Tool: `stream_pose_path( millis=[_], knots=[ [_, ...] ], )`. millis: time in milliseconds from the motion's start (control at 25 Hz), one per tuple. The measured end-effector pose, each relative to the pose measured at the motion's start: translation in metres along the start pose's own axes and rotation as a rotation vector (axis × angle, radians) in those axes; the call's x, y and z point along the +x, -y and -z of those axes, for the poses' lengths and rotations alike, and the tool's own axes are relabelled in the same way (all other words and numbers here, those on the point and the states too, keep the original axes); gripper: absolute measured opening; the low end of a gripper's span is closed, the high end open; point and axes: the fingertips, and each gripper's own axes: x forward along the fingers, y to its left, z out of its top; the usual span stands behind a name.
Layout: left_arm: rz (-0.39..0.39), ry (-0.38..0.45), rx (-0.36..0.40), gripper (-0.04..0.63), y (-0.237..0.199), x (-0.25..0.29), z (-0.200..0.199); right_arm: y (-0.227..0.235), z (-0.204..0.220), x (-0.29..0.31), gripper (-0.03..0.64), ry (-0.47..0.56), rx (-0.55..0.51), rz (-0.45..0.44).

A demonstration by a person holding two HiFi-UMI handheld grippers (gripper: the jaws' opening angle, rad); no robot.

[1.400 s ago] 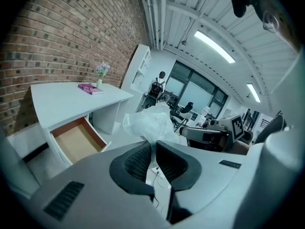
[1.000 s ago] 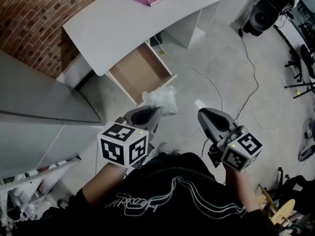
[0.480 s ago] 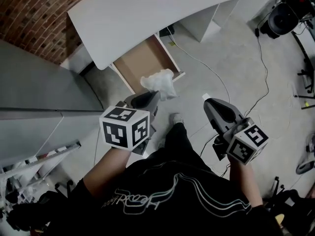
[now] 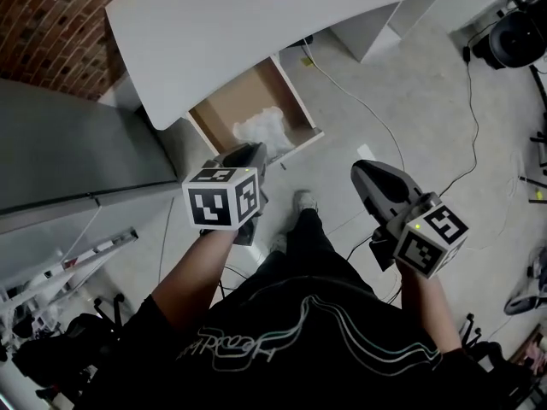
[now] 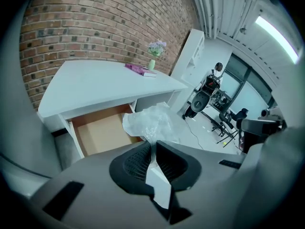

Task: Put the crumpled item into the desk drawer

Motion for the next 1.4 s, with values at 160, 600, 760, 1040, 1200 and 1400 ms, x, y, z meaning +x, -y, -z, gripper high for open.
stream_pose_path(
  millis=[160, 600, 760, 1040, 1200, 1400],
  knots=[
    [-0.049, -0.036, -0.028, 0.049, -0.028, 0.042, -0.002, 0.023, -0.001, 0.023, 0.049, -0.040, 0.016, -0.016],
    [-0.114, -0.161, -0.078, 0.049, -0.084, 0.140, 0.024, 0.080, 0.010, 0.073, 0.049, -0.137, 0.026, -0.037],
    [-0.119, -0.165, -0.082, 0.049, -0.102, 0.174, 0.031, 0.102, 0.022, 0.086, 0.049, -0.174, 0.034, -0.028],
    [-0.104, -0.207, -0.107, 0.049, -0.134, 0.222, 0.055, 0.128, 0.045, 0.105, 0.049, -0.238, 0.073, -0.009],
    [-0.110, -0.246, -0.127, 0.049, -0.152, 0.242, 0.067, 0.136, 0.052, 0.117, 0.049, -0.252, 0.073, -0.012],
    [-0.126, -0.290, -0.125, 0.049, -0.166, 0.259, 0.079, 0.147, 0.057, 0.125, 0.049, -0.262, 0.099, 0.003]
  ],
)
